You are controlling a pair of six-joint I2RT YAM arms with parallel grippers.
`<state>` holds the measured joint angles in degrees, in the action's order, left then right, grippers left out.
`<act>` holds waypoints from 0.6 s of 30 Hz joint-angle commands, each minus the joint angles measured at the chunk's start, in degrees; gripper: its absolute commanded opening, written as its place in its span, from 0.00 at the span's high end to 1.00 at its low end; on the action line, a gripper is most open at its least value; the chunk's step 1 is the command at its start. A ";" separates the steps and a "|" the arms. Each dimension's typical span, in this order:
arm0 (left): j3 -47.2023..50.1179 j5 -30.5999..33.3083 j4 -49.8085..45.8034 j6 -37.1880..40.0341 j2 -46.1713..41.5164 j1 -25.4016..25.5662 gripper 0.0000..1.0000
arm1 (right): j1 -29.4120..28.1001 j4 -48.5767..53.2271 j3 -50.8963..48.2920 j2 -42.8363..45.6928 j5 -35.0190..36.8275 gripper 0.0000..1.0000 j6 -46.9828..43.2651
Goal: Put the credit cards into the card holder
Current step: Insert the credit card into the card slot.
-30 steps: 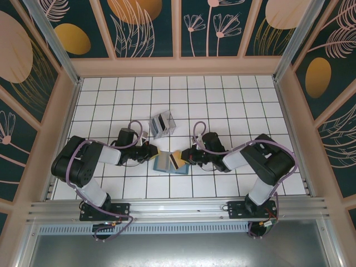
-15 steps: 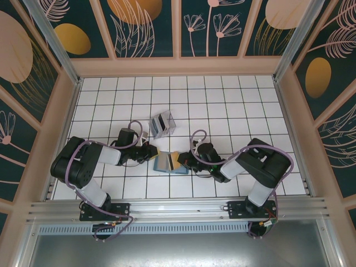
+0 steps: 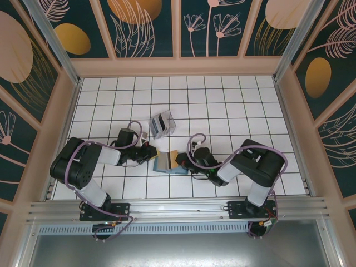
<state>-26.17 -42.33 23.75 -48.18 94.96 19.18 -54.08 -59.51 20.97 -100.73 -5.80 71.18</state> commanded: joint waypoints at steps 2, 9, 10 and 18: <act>1.65 2.02 -5.40 1.50 0.23 0.20 0.93 | -1.17 -2.02 0.87 -1.97 3.76 0.98 1.41; 1.70 2.04 -5.20 1.60 0.66 0.16 0.93 | -1.96 1.94 0.74 -0.10 5.16 0.81 2.34; 1.66 2.04 -5.18 1.60 0.62 0.21 0.93 | -2.10 3.00 0.58 0.62 5.35 0.81 2.55; 1.84 2.03 -4.76 1.60 1.28 0.16 0.93 | -3.10 15.15 3.01 5.02 5.20 0.71 0.19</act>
<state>-26.15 -42.35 23.77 -47.99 94.96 19.18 -56.27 -52.40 23.07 -97.62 -2.33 72.36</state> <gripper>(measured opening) 0.073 0.275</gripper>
